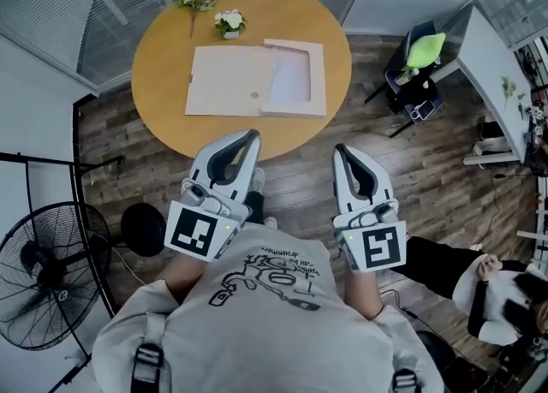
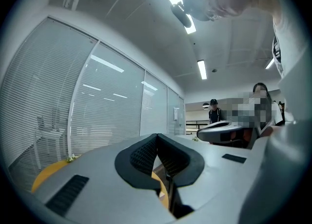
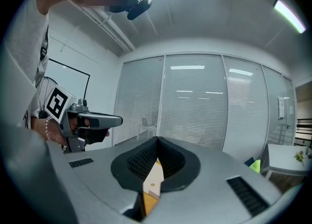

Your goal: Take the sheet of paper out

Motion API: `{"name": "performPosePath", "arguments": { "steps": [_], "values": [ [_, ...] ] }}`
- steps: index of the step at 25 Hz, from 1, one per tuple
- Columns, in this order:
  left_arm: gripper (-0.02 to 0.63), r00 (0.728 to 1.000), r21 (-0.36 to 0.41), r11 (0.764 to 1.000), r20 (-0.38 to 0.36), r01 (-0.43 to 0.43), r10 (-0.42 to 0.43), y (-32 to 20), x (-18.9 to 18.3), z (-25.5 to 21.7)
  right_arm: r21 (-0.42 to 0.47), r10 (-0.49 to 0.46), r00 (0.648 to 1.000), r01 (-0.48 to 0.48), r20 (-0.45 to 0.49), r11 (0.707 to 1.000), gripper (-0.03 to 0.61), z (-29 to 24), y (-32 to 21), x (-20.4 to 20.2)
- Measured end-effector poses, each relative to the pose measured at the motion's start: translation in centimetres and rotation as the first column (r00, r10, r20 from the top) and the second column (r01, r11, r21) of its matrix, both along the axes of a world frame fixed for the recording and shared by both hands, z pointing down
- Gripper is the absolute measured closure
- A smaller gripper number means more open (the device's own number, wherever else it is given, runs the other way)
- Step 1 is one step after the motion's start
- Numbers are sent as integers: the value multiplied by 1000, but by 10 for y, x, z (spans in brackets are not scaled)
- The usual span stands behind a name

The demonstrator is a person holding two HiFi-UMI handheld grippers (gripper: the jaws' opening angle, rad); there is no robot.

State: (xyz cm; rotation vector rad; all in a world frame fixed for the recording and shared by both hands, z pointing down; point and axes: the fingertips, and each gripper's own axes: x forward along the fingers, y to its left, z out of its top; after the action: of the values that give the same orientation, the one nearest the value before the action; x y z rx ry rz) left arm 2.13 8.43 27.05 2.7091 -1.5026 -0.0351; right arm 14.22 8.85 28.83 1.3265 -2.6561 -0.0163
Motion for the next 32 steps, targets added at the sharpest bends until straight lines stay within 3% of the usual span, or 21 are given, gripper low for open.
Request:
{"name": "performPosePath", "arguments": {
  "steps": [15,21,26,32],
  "values": [
    [594,999,-2,999,3,-34,34,-87,-13,-1,-14,10,1000,-10,-13,1000,571,1,-86,-17],
    [594,999,-3,999,5,-44,44,-116,-22,2,20,36,998,-37,61,999,571,-9,-119,-32],
    [594,999,-1,999,-10,-51,51,-137,-33,4,-12,10,1000,-10,-23,1000,571,6,-135,-41],
    [594,998,-2,999,-12,-54,54,-162,-50,5,-12,16,1000,-16,-24,1000,571,7,-161,-56]
  ]
}}
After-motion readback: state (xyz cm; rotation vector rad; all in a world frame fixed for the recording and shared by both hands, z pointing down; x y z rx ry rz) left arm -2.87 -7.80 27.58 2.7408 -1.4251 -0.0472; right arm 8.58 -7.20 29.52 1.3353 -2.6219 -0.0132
